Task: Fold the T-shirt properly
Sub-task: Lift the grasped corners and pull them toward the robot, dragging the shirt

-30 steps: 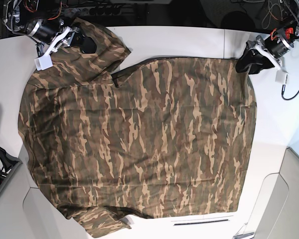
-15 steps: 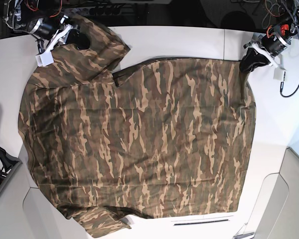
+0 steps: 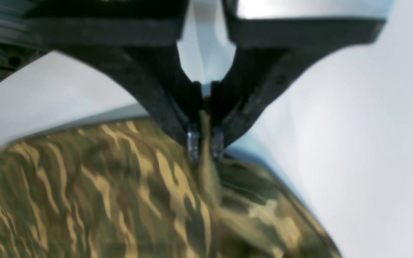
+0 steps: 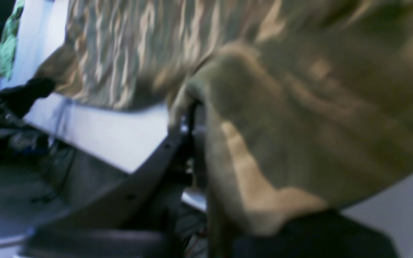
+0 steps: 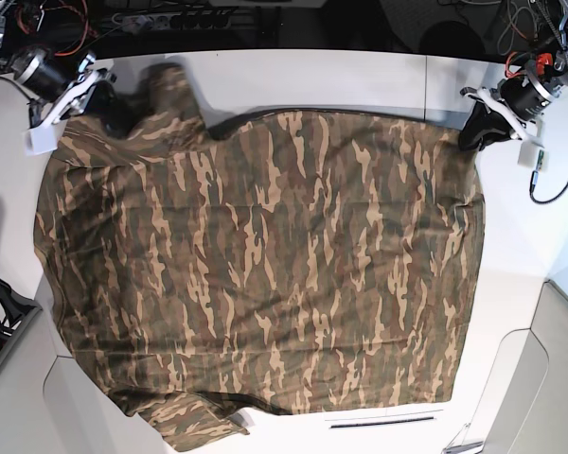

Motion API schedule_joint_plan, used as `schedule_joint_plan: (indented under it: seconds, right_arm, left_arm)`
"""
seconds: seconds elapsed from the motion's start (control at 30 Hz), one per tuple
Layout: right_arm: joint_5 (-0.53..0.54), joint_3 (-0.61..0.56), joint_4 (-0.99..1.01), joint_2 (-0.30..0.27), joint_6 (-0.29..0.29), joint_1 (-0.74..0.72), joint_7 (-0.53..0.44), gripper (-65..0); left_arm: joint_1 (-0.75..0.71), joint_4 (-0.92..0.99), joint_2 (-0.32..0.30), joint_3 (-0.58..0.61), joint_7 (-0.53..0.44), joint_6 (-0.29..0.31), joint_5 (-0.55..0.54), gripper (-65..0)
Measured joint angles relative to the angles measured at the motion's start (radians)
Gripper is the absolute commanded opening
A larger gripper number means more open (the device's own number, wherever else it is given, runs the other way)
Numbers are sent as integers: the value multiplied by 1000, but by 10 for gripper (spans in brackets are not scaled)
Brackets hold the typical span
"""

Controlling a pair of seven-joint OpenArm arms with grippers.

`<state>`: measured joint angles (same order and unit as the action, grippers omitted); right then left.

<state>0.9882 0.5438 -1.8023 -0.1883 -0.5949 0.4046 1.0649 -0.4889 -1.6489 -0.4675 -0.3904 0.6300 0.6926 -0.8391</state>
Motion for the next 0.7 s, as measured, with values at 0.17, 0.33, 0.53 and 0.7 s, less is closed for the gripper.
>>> schedule_joint_plan:
  seconds: [0.17, 0.33, 0.53, 0.7]
  right_arm:
    - [-37, 22, 4, 0, -1, -106, 5, -650]
    - [-81, 21, 43, 3, -5, -227, 6, -650]
    - [-125, 19, 176, 3, -5, -366, 2, -650]
    - [-126, 19, 310, 3, -13, -492, 2, -650]
  left_arm:
    - [68, 0, 0, 0, -1, 0, 6, -650]
    - [141, 0, 2, 0, -10, 0, 31, -650]
    - [237, 60, 2, 0, -67, -26, 114, -650]
    - [324, 163, 9, 0, -115, -23, 162, -650]
